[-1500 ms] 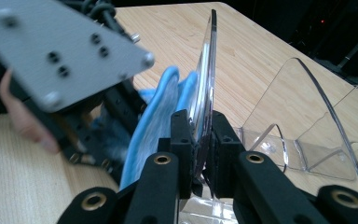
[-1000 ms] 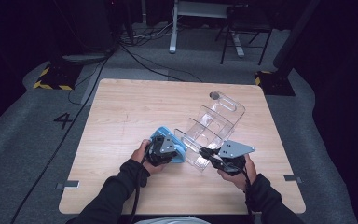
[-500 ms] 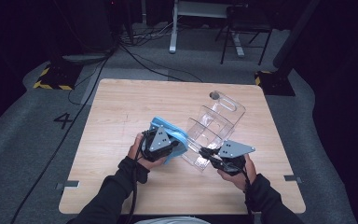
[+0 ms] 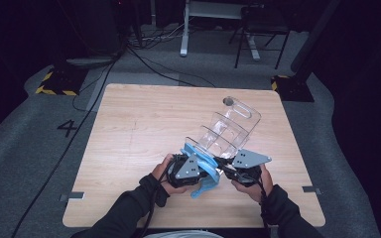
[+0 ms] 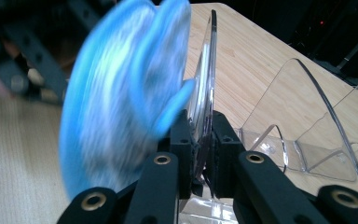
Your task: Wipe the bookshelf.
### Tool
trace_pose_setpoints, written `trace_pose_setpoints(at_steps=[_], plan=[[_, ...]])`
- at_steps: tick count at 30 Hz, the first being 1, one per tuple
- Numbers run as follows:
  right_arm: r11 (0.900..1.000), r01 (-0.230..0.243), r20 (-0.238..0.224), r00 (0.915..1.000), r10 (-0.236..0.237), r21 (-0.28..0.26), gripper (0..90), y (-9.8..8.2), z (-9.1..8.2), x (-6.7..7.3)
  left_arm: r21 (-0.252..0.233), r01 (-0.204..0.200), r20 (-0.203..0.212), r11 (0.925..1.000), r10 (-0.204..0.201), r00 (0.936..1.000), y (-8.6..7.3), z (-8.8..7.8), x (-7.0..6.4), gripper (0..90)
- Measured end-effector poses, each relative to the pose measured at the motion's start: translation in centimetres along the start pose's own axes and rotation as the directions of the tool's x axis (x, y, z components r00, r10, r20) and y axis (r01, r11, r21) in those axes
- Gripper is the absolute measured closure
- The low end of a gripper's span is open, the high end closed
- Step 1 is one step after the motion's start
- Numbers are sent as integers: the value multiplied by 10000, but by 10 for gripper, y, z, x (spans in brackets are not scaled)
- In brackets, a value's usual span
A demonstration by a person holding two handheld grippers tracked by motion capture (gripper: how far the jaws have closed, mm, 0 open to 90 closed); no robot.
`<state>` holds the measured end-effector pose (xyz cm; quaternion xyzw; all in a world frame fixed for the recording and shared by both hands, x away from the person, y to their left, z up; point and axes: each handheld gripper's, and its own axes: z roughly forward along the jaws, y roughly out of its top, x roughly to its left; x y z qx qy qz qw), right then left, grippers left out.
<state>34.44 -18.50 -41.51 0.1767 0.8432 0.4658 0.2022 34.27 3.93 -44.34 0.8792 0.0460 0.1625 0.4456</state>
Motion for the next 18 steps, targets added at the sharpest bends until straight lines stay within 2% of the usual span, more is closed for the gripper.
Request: trace_pose_setpoints(at_steps=[2,7,9,13,18], plan=[[10000,-5,-1,10000,5,-2,830,0,0,0,603,-374,-92,9975,380,9992,-1,9,-6,744],[10000,-4,14,10000,4,17,830,0,0,0,1109,-161,188,9937,141,9997,-9,28,-9,743],[10000,-11,8,10000,11,6,830,0,0,0,1414,-150,137,9898,132,9998,-13,32,-9,744],[10000,-4,32,10000,4,4,831,0,0,0,1684,318,272,9852,-369,9989,-24,33,2,743],[10000,17,29,10000,-17,16,831,0,0,0,1747,863,184,9808,-908,9957,-35,29,14,742]])
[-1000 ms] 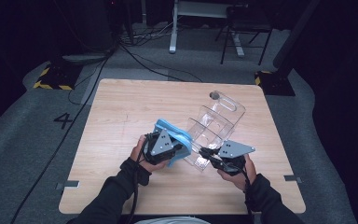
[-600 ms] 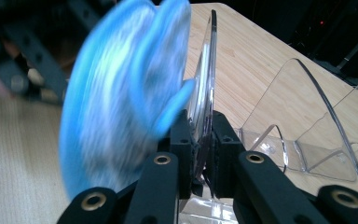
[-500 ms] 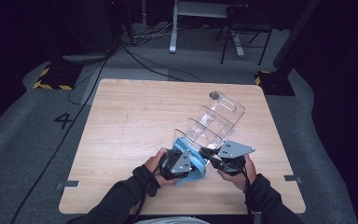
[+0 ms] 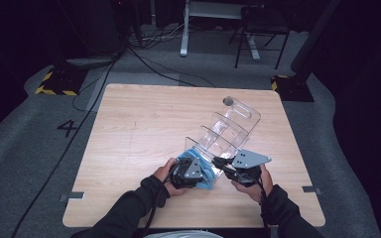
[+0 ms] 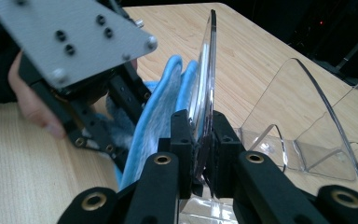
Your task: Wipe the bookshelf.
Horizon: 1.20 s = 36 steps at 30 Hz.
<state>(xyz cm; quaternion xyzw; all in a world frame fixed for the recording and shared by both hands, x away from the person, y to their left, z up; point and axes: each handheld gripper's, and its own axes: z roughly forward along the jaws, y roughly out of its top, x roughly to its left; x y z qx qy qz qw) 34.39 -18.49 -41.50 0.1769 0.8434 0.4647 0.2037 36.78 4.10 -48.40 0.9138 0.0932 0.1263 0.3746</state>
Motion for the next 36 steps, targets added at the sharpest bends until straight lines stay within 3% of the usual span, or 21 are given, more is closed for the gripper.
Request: trace_pose_setpoints(at_steps=[6,11,15,17,22,29,32,35,36], plan=[[10000,2,3,10000,-2,2,831,0,0,0,-5,617,-84,9981,-617,9981,-8,-7,15,740],[10000,-5,-6,10000,5,4,831,0,0,0,-2,986,-549,9951,-985,9936,-12,-19,26,742],[10000,-6,1,10000,6,-3,831,0,0,0,-509,1351,-906,9895,-1393,9861,-14,-35,35,742],[10000,-5,-14,10000,5,0,831,0,0,0,-987,1613,-1194,9820,-1726,9777,-15,-48,42,742],[10000,-28,-9,10000,28,16,830,0,0,0,-1735,1629,-1502,9713,-1896,9703,-9,-61,42,741],[10000,-24,-3,10000,24,6,830,0,0,0,-2734,1227,-1390,9541,-1654,9764,8,-75,34,744],[10000,-21,10,10000,21,4,830,0,0,0,-2784,949,-1356,9558,-1370,9812,15,-73,27,745],[10000,-22,22,10000,22,12,830,0,1,0,-2912,952,-971,9519,-1284,9870,18,-69,21,746],[10000,-29,19,10000,29,14,830,0,1,0,-2837,793,-940,9556,-1100,9895,20,-67,19,747]])
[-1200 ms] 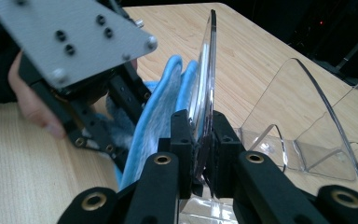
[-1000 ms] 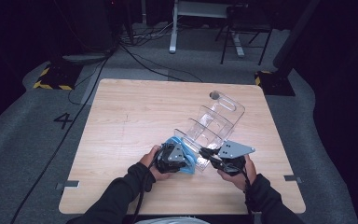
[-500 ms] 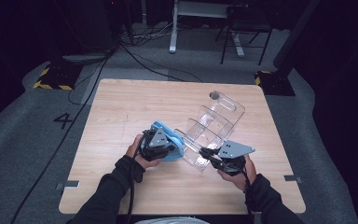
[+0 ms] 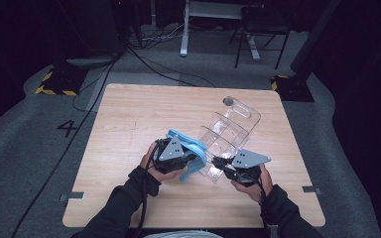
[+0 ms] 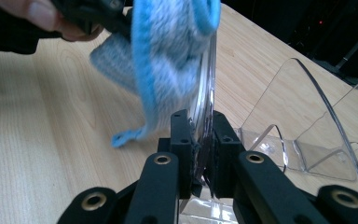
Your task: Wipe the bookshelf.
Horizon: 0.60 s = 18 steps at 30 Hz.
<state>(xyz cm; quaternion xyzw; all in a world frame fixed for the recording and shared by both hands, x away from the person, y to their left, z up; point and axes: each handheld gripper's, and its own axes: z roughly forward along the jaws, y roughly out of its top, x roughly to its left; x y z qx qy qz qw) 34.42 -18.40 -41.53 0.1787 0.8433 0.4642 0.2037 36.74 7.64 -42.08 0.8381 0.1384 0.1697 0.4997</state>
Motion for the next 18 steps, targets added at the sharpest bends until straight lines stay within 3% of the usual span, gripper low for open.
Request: trace_pose_setpoints(at_steps=[3,8,14,18], plan=[[10000,3,1,10000,-3,0,830,0,0,0,131,-346,399,9993,341,9986,2,9,-10,746],[10000,33,5,10000,-33,8,830,0,0,0,652,-639,918,9958,578,9941,-1,26,-24,745],[10000,49,26,10000,-49,20,831,0,0,0,701,-205,1307,9973,112,9914,-8,34,-25,746],[10000,38,30,10000,-38,12,830,0,0,0,992,-464,1318,9940,331,9907,-11,38,-28,746]])
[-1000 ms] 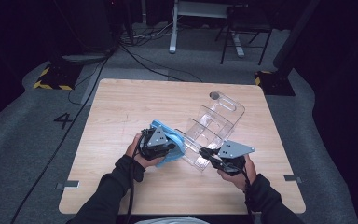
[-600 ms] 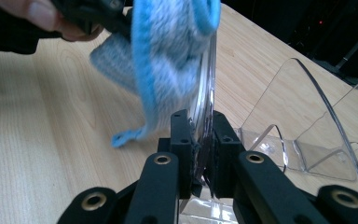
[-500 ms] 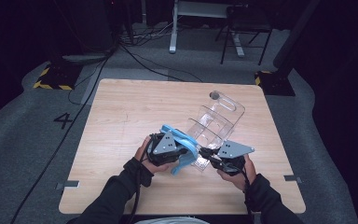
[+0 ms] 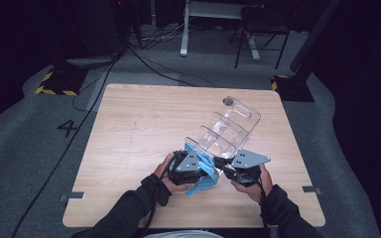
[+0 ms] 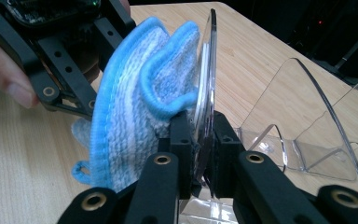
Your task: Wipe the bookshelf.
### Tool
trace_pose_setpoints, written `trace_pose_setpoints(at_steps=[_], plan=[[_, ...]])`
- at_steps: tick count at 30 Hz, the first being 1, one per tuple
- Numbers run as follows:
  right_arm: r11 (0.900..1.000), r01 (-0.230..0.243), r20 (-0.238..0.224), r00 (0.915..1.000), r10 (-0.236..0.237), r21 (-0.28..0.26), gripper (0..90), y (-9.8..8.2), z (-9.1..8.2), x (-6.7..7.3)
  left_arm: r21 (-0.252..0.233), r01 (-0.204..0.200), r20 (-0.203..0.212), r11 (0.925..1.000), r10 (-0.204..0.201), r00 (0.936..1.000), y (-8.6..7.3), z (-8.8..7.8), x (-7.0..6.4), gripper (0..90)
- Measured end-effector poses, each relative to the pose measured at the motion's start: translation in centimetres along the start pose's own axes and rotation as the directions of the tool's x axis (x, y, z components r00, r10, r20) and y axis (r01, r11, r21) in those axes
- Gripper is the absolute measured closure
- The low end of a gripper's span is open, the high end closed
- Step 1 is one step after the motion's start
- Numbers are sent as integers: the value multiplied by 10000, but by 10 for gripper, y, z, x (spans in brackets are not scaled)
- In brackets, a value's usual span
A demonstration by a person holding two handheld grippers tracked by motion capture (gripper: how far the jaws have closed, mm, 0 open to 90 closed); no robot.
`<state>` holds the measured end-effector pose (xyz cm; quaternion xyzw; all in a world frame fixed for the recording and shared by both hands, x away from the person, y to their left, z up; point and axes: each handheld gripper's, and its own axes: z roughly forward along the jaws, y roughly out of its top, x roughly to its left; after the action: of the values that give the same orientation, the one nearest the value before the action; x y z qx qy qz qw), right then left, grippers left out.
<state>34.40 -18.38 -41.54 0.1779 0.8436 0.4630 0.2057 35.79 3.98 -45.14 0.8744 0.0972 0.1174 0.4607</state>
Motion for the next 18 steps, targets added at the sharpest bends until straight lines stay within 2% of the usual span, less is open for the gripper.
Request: trace_pose_setpoints(at_steps=[4,7,11,13,15,18], plan=[[9999,84,96,9999,-85,74,797,1,0,2,808,-394,104,9959,387,9992,-6,18,-9,746],[9996,174,48,9998,-175,240,723,1,-2,3,956,-367,187,9947,350,9992,-8,24,-11,746],[9999,65,90,9999,-66,111,713,1,-9,1,1328,-334,143,9906,317,9994,-14,27,-8,746],[10000,-50,60,10000,50,-12,744,1,-14,-1,1427,-255,122,9894,240,9996,-17,27,-5,746],[10000,-67,65,10000,67,0,830,-1,-18,-3,1568,-221,-32,9874,228,9997,-20,26,-2,746],[10000,-66,-43,10000,66,-45,843,-2,-19,-3,1676,-133,-215,9858,171,9996,-22,22,2,745]])
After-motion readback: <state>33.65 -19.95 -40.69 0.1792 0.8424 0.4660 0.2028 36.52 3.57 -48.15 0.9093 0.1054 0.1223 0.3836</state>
